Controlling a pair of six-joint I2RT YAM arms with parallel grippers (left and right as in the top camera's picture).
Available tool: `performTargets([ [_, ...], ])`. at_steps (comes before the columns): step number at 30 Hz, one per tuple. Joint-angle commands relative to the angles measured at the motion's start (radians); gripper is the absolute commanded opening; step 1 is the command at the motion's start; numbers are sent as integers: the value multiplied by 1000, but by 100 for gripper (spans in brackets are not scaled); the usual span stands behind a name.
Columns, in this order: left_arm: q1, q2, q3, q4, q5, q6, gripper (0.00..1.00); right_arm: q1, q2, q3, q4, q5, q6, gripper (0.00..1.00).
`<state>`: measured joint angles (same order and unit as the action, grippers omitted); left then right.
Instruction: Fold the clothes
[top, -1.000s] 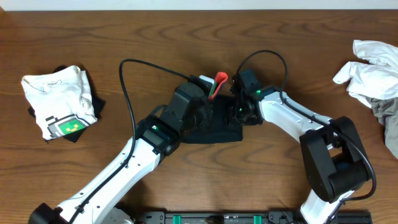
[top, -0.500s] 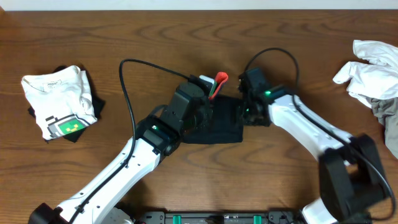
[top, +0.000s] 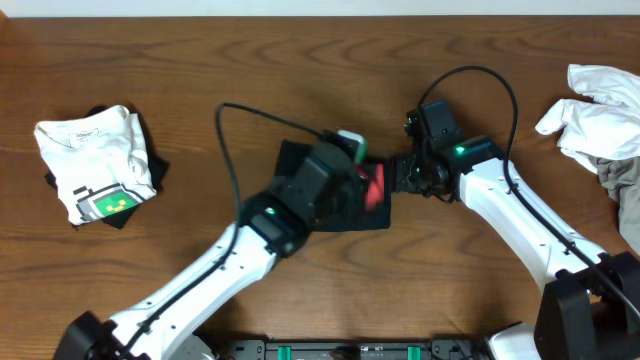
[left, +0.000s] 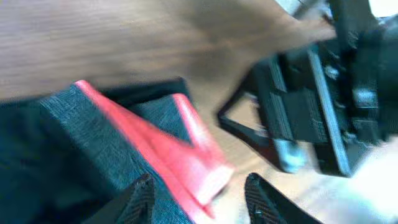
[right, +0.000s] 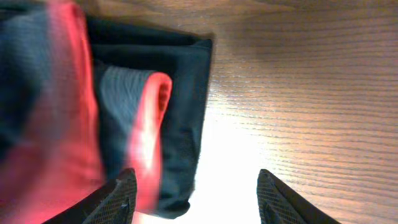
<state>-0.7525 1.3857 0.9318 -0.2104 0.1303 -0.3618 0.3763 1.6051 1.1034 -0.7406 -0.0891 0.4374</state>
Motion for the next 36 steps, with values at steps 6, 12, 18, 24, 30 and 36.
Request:
performTargets([
  [6,-25,-16,20,11,30,-19,52,-10,-12,-4,-25,10,10,61],
  [12,71,-111,20,-69,-79,36,52,-9,-12,-4,-73,-97,-22,63],
  [18,262,-155,19,-229,-168,35,52,5,-9,-4,-11,-239,-64,69],
  [24,375,-114,19,-265,-165,35,52,29,31,-4,99,-261,-51,67],
  [30,394,-57,19,-268,-165,35,52,72,132,-4,159,-283,-49,64],
  [36,394,-16,19,-283,-165,35,52,96,243,-4,228,-357,-48,62],
])
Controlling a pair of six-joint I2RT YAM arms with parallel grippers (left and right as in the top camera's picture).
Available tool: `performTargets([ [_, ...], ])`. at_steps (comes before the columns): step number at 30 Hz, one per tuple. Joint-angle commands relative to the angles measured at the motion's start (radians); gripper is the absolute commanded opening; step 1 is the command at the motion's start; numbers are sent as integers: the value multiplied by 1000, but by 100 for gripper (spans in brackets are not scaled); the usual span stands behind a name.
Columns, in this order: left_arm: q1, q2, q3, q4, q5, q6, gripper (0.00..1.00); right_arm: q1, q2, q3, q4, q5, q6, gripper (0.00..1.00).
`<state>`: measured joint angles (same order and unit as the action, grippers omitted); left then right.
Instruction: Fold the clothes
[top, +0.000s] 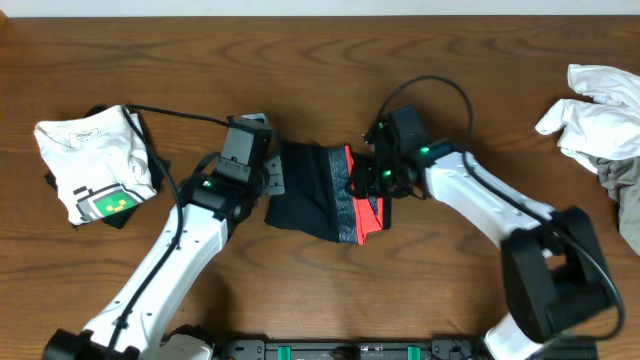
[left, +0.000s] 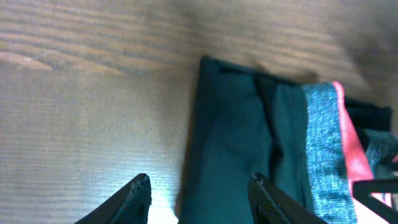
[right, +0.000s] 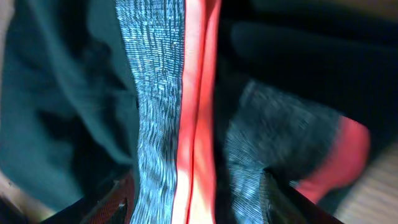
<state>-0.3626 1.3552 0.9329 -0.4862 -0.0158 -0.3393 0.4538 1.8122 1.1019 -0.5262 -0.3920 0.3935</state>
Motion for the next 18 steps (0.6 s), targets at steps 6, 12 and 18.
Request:
performTargets([
  [6,4,18,18,-11,-19,13,52,22,71,-3,30,-139,-11,52],
  [12,4,18,18,-11,-19,13,52,18,56,-2,48,-219,-36,34],
  [18,4,18,18,-11,-19,13,52,18,55,-2,68,-219,-36,1],
])
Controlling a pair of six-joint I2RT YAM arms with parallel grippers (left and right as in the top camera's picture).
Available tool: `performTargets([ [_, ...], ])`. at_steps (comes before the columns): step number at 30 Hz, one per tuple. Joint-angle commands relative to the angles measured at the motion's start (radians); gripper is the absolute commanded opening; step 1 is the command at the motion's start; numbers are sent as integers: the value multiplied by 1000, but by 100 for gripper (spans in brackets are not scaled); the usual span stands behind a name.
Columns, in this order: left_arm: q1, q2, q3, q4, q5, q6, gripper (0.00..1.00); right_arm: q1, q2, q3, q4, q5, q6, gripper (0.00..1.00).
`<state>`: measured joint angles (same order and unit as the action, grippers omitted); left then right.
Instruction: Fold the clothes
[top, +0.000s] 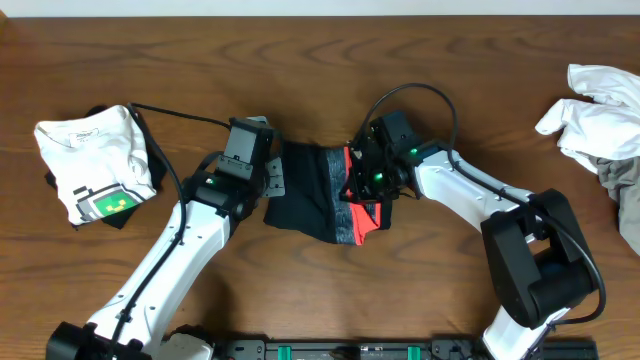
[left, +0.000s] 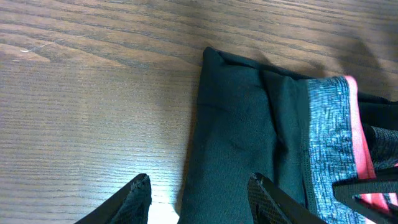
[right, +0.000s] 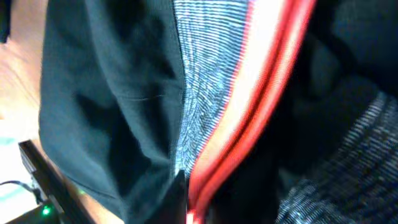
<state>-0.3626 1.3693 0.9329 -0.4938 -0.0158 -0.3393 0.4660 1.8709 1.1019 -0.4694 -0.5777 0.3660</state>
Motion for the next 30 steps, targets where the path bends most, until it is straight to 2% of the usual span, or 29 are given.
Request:
performTargets([
  [1,4,4,18,-4,-19,13,53,5,-5,-1,18,-33,-9,1],
  [7,4,4,18,-18,-19,13,52,-56,-79,63,-36,-52,-42,1],
  [15,4,4,18,-24,-18,4,52,-197,-222,109,-253,152,-3,1],
  [20,4,4,18,-23,-18,5,52,-185,-205,98,-359,229,-4,2],
  [30,4,4,18,-30,-18,5,52,-151,-189,89,-377,307,-4,3],
])
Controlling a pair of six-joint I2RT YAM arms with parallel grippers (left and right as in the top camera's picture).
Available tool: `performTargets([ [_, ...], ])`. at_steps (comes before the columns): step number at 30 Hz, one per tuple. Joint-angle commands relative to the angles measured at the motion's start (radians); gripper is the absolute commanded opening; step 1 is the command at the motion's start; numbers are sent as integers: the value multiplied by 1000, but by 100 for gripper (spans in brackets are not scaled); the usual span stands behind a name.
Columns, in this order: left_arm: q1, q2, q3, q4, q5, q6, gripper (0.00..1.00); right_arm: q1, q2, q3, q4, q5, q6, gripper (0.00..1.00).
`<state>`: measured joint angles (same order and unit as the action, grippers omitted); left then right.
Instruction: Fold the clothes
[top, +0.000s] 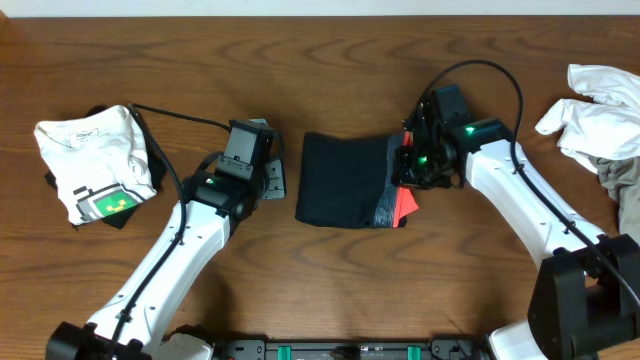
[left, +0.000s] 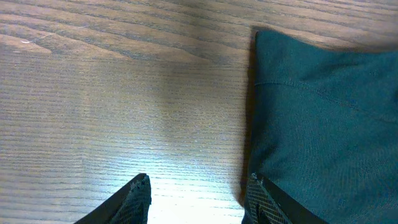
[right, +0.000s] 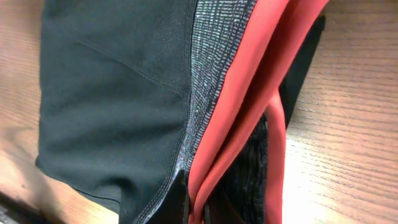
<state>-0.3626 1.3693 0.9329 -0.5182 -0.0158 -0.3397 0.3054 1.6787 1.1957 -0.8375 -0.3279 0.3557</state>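
A dark garment (top: 343, 179) with a grey and red waistband (top: 399, 205) lies folded at mid table. My right gripper (top: 408, 172) is shut on the waistband at the garment's right edge; the right wrist view shows the red band (right: 249, 118) pinched between its closed fingers. My left gripper (top: 272, 180) stands open on the bare wood just left of the garment, whose left edge (left: 311, 106) fills the right of the left wrist view. A folded white shirt with a green print (top: 95, 165) lies on a dark item at the far left.
A heap of white and grey clothes (top: 600, 125) lies at the right edge of the table. Black cables loop over each arm. The wooden table (top: 320, 60) stretches behind the garment.
The dark garment has shifted to the right along with my right gripper, which still holds the waistband. It now lies flatter and squarer. My left arm has stayed put, its gripper now apart from the garment.
First both grippers were at the crumpled dark garment, the left over it and the right at its right edge. Then the left stood at its left edge, and the right reached over the waistband and shut on it. Now the garment lies further right.
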Motion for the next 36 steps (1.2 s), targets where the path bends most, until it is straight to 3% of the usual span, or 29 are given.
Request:
performTargets([
  [1,4,4,18,-6,-18,5,53,10,3,-6,-18,74,6,3],
  [4,4,4,18,-5,-18,5,52,9,3,-7,-53,141,7,7],
  [5,4,4,18,-6,-18,5,52,9,3,-7,-65,160,7,14],
  [7,4,4,18,-5,-18,5,53,9,3,-8,-85,184,6,42],
  [9,4,4,18,-5,-18,5,53,9,3,-8,-98,209,6,49],
  [17,4,4,18,-3,32,5,53,10,3,-8,-101,209,6,48],
  [19,4,4,18,6,33,5,59,10,3,-8,-98,188,5,43],
  [24,4,4,18,89,146,31,60,21,3,-9,-80,116,-21,11],
  [31,3,57,18,216,217,37,59,74,9,-31,-79,113,-20,13],
  [36,3,155,18,321,329,37,43,110,9,-53,-74,114,-19,13],
])
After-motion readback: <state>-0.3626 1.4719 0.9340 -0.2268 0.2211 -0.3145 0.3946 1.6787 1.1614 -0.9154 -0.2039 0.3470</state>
